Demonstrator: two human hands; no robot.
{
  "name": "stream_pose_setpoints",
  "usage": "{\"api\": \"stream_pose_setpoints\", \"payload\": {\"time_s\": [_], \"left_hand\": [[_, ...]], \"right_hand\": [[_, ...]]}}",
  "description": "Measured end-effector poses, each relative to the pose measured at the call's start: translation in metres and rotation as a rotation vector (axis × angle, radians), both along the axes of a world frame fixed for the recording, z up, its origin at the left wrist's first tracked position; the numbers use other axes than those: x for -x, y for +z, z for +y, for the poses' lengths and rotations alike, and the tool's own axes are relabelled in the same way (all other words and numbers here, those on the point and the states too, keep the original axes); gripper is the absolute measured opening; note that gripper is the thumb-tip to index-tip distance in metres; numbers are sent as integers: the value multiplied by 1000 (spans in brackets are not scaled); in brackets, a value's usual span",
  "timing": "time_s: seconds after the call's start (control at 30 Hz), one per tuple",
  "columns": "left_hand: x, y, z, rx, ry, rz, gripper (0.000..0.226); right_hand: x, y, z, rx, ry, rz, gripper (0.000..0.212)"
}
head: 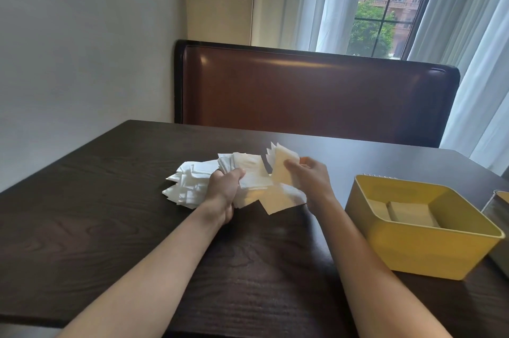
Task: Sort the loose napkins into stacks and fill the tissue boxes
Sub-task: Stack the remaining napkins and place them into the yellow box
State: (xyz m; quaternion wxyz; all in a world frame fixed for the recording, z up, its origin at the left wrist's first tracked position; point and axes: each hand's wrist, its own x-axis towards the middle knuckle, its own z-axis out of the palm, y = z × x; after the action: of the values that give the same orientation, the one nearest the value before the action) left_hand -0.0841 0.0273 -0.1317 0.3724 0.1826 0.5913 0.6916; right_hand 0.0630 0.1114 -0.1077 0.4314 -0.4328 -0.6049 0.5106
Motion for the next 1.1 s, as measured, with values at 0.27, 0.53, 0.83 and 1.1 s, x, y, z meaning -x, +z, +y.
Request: {"api": "stream_pose_setpoints", "payload": {"time_s": [0.27, 0.53, 0.83, 1.1], "left_hand": [[2, 1, -1, -9, 34, -29, 23], [1, 5, -3, 39, 10, -47, 26], [2, 13, -12, 30, -26, -143, 26], [-13, 16, -15, 25, -238, -149, 23]], "right_hand": [[-1, 7, -3, 154, 48, 192, 9], [-1, 9, -1, 215, -41, 422, 30], [-1, 13, -4, 62, -71, 534, 32], [-2, 16, -8, 157, 162, 696, 38]]}}
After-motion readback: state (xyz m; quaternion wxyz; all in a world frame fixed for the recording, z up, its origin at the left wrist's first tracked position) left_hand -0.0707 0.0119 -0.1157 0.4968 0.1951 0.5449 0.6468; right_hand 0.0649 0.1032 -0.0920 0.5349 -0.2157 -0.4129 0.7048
